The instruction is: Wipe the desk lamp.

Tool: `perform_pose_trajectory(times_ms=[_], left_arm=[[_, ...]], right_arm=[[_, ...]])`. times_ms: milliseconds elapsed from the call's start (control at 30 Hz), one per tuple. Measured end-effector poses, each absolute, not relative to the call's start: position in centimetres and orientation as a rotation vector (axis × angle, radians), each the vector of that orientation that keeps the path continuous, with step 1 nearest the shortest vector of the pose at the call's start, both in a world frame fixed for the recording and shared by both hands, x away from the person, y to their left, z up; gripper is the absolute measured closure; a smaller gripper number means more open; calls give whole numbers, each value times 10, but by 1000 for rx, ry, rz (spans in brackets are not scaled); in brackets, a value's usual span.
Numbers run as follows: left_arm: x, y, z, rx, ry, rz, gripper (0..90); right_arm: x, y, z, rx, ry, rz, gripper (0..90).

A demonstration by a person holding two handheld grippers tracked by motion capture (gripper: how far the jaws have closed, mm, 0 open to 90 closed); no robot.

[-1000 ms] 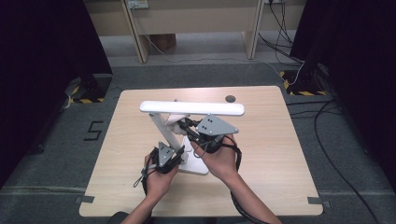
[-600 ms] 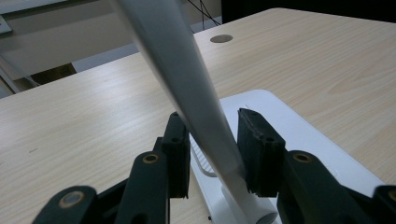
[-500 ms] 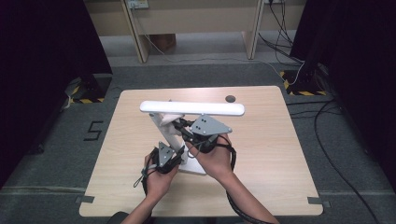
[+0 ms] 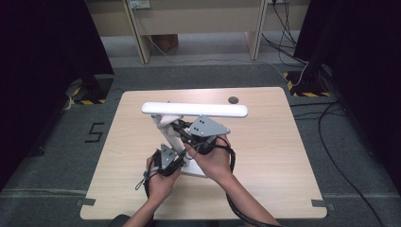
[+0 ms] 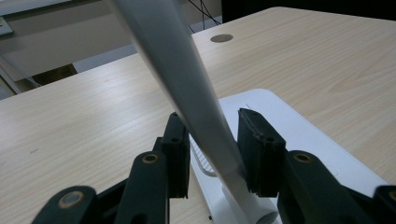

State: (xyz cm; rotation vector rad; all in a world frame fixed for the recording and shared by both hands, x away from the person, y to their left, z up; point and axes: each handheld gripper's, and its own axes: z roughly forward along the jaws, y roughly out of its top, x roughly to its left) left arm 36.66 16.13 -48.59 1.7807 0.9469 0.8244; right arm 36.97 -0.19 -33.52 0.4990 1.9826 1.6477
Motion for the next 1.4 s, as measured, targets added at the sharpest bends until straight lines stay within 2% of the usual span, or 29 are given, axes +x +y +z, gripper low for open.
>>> perform_pose_trajectory(times_ms=[1400], left_arm=[[365, 159, -488, 1791, 937, 852, 637]], right_arm=[[371, 21, -339, 491, 1962, 1587, 830]])
